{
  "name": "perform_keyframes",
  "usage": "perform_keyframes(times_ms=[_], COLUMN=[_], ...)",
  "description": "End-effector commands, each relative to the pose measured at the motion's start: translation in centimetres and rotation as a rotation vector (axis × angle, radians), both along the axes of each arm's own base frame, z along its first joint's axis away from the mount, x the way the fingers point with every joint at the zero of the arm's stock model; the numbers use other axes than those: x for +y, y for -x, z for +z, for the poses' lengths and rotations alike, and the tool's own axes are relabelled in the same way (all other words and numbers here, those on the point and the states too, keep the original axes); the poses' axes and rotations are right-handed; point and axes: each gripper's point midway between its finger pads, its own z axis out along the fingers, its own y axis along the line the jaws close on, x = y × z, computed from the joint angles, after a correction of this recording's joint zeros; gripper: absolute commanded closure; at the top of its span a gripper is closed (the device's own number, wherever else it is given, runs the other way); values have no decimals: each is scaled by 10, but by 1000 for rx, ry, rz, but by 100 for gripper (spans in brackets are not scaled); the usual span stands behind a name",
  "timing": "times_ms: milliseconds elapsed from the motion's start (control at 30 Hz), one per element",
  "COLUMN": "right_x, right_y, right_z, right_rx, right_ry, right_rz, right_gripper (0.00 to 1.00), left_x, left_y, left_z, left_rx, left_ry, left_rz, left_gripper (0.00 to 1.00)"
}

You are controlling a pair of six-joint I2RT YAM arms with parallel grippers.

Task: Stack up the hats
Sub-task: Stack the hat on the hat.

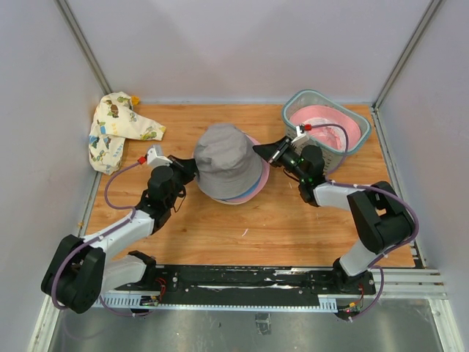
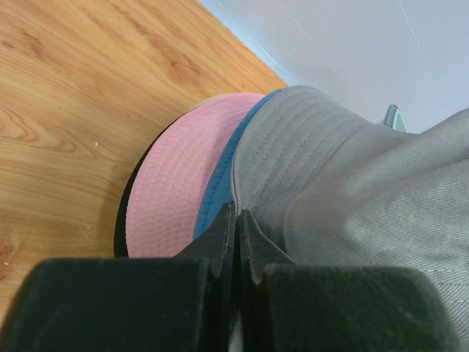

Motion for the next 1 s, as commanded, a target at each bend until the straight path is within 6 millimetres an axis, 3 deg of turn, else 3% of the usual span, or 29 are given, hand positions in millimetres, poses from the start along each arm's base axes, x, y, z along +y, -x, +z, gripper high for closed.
perform_keyframes(times_ms=[0,467,767,967], right_x=[-23,-24,-20,-1], right_y=[-7,-4,-19,-45], right_z=[-48,-80,-35,-38], right_rx=[81,115,63,113], right_ry=[89,111,161,178], right_rz=[-74,-69,-69,-16], right_gripper=[99,100,99,100], left_x=[8,3,-1,-15], left_y=[20,27,32,50], left_z=[-66,-90,-66,-70], left_rx=[181,219,154,151], left_ry=[-106,-95,-42,-12], left_rz=[-21,-47,-65,-117], left_gripper=[99,99,99,100])
